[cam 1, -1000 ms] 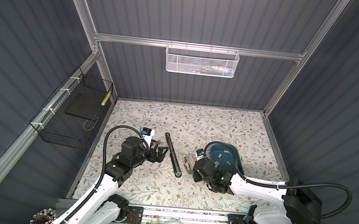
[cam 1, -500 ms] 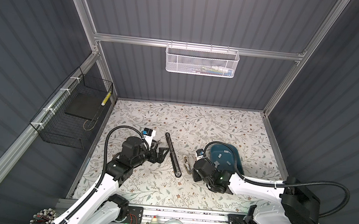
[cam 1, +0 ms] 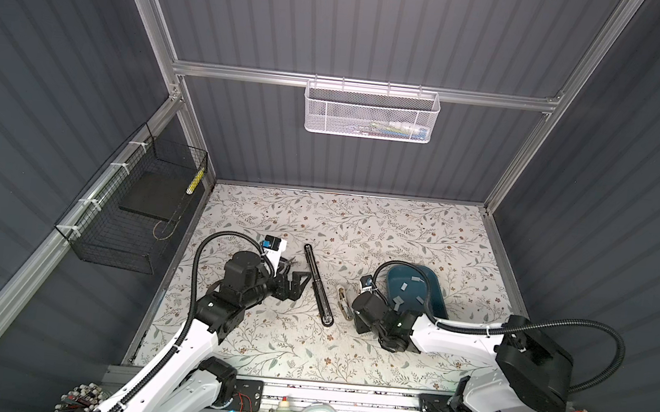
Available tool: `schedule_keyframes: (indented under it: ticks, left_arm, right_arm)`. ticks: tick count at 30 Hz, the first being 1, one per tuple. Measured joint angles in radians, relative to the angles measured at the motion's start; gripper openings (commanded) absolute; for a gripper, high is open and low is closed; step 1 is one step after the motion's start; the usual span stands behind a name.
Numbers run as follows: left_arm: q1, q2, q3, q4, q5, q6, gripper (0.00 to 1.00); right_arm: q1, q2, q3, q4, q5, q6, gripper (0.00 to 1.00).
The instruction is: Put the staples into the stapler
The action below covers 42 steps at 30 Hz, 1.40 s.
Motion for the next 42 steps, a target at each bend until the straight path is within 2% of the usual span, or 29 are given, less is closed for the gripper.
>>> schedule_keyframes:
  ticks: [42]
  left_arm:
    - [0.000, 0.000, 0.000, 0.000, 0.003, 0.000, 0.99]
  right_arm:
    - [-0.021, 0.013, 0.000, 0.041, -0.001, -0.058, 0.04]
